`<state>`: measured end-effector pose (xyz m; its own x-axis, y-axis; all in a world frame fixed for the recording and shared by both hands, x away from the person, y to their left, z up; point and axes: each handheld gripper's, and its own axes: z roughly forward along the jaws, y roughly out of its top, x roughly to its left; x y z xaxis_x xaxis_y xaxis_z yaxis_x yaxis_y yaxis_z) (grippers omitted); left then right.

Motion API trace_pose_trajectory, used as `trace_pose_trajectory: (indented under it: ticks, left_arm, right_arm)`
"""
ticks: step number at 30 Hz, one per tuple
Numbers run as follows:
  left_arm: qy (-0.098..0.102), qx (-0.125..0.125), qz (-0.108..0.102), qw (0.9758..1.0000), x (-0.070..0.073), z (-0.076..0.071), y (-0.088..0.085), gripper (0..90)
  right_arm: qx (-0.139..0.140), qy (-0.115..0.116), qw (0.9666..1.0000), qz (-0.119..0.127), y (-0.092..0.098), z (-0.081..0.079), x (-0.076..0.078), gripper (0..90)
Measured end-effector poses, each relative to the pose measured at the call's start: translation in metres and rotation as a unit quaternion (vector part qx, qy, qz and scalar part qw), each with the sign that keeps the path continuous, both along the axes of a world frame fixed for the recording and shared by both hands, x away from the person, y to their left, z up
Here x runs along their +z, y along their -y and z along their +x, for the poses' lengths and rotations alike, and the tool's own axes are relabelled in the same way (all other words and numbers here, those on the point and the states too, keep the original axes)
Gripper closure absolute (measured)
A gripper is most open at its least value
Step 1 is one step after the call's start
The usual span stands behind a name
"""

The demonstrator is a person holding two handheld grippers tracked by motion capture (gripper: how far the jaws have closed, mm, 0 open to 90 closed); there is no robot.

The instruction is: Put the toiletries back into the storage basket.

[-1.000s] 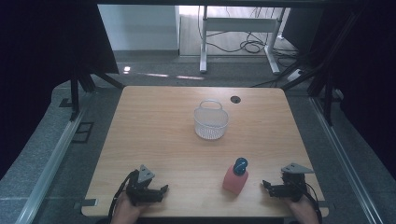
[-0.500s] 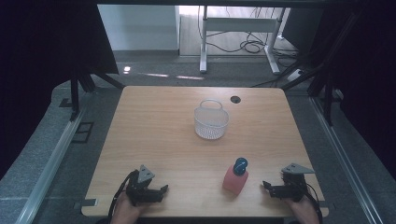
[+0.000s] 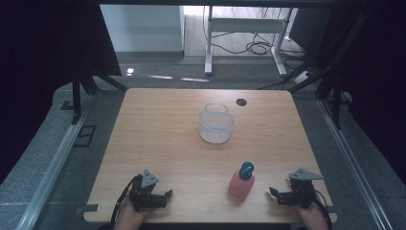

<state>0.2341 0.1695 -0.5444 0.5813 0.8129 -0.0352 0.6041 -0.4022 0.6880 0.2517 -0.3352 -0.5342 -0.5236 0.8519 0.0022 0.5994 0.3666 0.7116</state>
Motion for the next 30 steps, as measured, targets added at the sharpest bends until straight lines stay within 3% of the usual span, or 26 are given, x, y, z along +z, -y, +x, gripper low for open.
trace_pose_trajectory:
  ticks: [30]
  left_arm:
    - [0.000, -0.001, 0.000, 1.0000, 0.000, 0.000, 0.000, 10.1]
  right_arm:
    - [0.038, 0.012, 0.9992, 0.002, -0.009, -0.011, 0.018, 0.0]
